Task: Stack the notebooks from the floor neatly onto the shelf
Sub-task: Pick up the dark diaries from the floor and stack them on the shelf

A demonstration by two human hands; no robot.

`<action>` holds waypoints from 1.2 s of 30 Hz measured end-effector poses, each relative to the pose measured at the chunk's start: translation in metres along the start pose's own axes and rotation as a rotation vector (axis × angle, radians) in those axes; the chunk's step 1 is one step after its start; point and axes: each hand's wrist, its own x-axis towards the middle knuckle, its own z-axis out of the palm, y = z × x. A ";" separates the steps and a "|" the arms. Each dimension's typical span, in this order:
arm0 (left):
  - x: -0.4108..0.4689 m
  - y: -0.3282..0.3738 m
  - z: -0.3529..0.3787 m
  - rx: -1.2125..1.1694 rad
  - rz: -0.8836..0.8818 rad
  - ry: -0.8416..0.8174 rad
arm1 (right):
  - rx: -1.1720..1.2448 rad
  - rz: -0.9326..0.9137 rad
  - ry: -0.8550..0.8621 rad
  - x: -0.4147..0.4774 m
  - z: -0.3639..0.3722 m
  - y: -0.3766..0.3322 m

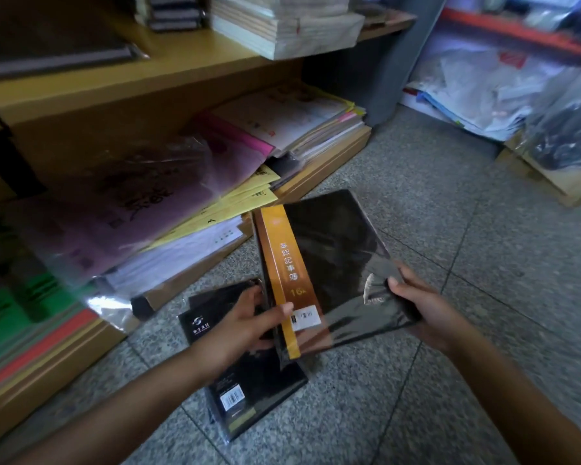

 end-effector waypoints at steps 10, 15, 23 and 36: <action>-0.058 0.044 0.009 0.207 0.646 0.130 | 0.149 -0.279 -0.170 -0.030 0.050 -0.064; -0.090 0.093 -0.012 0.077 0.820 0.254 | 0.079 -0.389 -0.257 -0.028 0.110 -0.122; -0.124 0.162 -0.053 -0.248 0.739 0.445 | -0.032 -0.435 -0.260 0.011 0.208 -0.175; -0.143 0.173 -0.108 -0.631 0.602 0.442 | -0.091 -0.337 -0.060 0.088 0.301 -0.176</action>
